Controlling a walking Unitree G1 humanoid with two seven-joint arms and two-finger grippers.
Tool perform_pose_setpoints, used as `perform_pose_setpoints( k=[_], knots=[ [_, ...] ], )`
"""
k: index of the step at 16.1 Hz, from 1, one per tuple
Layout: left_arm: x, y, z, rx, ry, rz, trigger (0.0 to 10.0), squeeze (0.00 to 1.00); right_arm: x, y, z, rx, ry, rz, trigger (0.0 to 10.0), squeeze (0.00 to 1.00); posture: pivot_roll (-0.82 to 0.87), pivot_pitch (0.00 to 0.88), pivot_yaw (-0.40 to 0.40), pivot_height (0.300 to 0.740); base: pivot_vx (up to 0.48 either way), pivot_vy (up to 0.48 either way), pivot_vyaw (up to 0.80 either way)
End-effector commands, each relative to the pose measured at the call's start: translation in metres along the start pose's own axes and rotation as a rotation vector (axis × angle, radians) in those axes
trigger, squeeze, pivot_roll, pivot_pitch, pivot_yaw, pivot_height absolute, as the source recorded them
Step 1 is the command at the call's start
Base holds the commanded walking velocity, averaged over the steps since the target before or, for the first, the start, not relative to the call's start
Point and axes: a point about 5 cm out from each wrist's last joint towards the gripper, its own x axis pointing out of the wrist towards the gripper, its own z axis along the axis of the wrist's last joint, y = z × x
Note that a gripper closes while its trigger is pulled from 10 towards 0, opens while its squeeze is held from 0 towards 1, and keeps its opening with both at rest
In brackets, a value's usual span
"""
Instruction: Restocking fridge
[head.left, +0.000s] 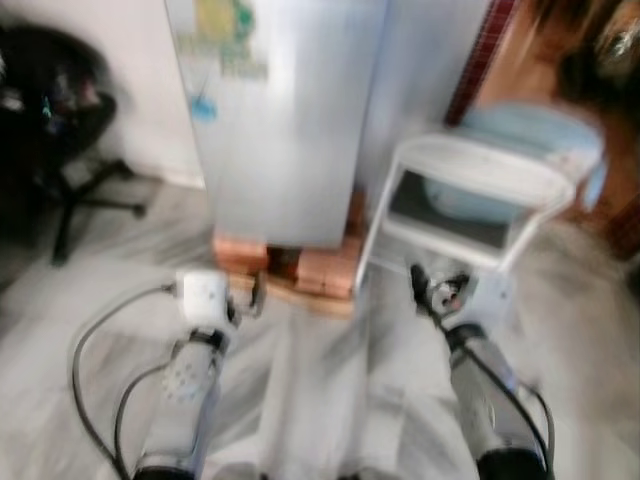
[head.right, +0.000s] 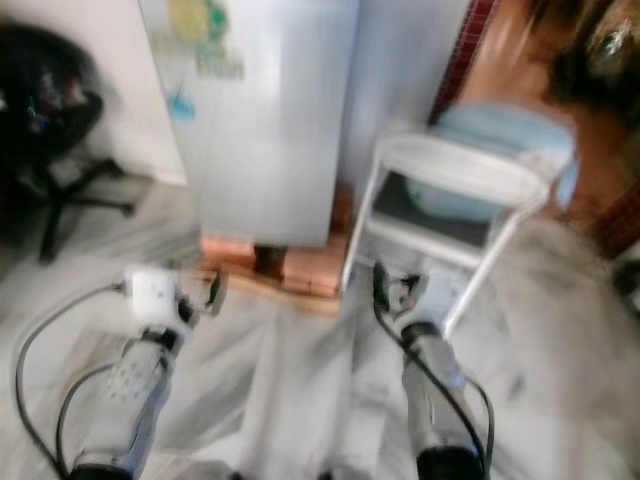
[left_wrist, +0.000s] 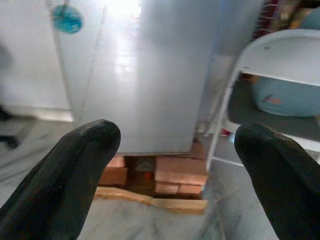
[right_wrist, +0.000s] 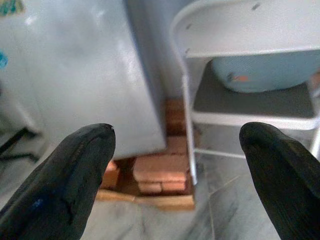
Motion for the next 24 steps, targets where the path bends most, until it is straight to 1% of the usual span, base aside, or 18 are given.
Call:
perform_pose_setpoints(
  k=[1,4,6,7,9,10,11,13,15,16,18,22,24],
  knots=[
    [-0.0016,0.0097,0.0002,0.013,0.001,0.017,10.0,0.0,0.003,0.0106,0.0019,0.03,-0.007,0.041,10.0,0.0,0.14,0.037,-0.038,0.74,0.0,0.458,-0.74],
    [-0.001,0.0097,0.0014,0.01,-0.003,0.018,10.0,0.0,0.0016,0.0124,-0.0013,0.049,0.009,0.067,10.0,0.0,0.14,0.036,-0.037,0.74,0.0,0.436,0.0],
    [-0.0004,0.0094,0.0012,0.006,-0.001,0.018,10.0,0.0,0.0015,0.0138,-0.0025,-0.035,0.009,0.056,10.0,0.0,0.14,0.034,-0.034,0.74,0.0,0.437,0.0],
    [-0.0004,0.0091,0.0009,0.006,0.001,0.016,10.0,0.0,0.0014,0.0146,-0.0034,-0.046,0.015,0.059,10.0,0.0,0.14,0.034,-0.034,0.74,0.0,0.439,0.0],
    [-0.0005,0.0072,0.0004,-0.01,0.012,-0.013,10.0,0.0,0.0011,0.0142,-0.0057,-0.03,0.024,0.047,10.0,0.0,0.14,0.034,-0.029,0.74,0.0,0.437,0.0],
    [0.0002,0.007,0.002,-0.016,0.01,-0.021,10.0,0.0,0.0011,0.0126,-0.0058,-0.021,0.007,0.028,10.0,0.0,0.14,0.036,-0.026,0.74,0.0,0.435,0.0],
    [0.0018,0.0069,0.0037,-0.016,0.005,-0.019,10.0,0.0,0.0004,0.0143,-0.0046,0.056,-0.007,0.049,10.0,0.0,0.14,0.036,-0.024,0.74,0.0,0.435,0.0],
    [0.0027,0.007,0.0047,-0.02,0.002,-0.016,10.0,0.0,0.0007,0.0153,-0.0015,0.038,-0.017,0.053,10.0,0.0,0.13,0.039,-0.022,0.74,0.0,0.435,0.0],
    [0.0021,0.0069,0.0042,-0.02,0.003,-0.014,10.0,0.0,0.001,0.0138,-0.0019,0.041,-0.008,0.042,10.0,0.0,0.13,0.039,-0.022,0.74,0.0,0.435,0.0],
    [0.0017,0.0067,0.0039,-0.019,0.004,-0.014,10.0,0.0,0.001,0.0129,-0.0027,0.053,-0.004,0.037,10.0,0.0,0.14,0.042,-0.022,0.74,0.0,0.431,-0.59],
    [0.0018,0.0081,0.0066,0.007,-0.016,-0.005,10.0,0.0,0.0011,0.0114,-0.0023,0.043,-0.005,0.031,10.0,0.0,0.14,0.041,-0.022,0.74,0.0,0.427,-0.8],
    [0.0013,0.0075,0.0054,-0.014,-0.006,-0.012,10.0,0.0,0.0018,0.0082,-0.0013,0.03,-0.014,0.021,10.0,0.0,0.14,0.042,-0.024,0.74,0.271,0.398,-0.8],
    [0.0013,0.0074,0.0055,-0.008,-0.007,-0.011,10.0,0.0,0.0017,0.007,-0.0019,0.03,-0.012,0.016,10.0,0.0,0.14,0.042,-0.024,0.74,0.27,0.398,-0.8]
  ],
)
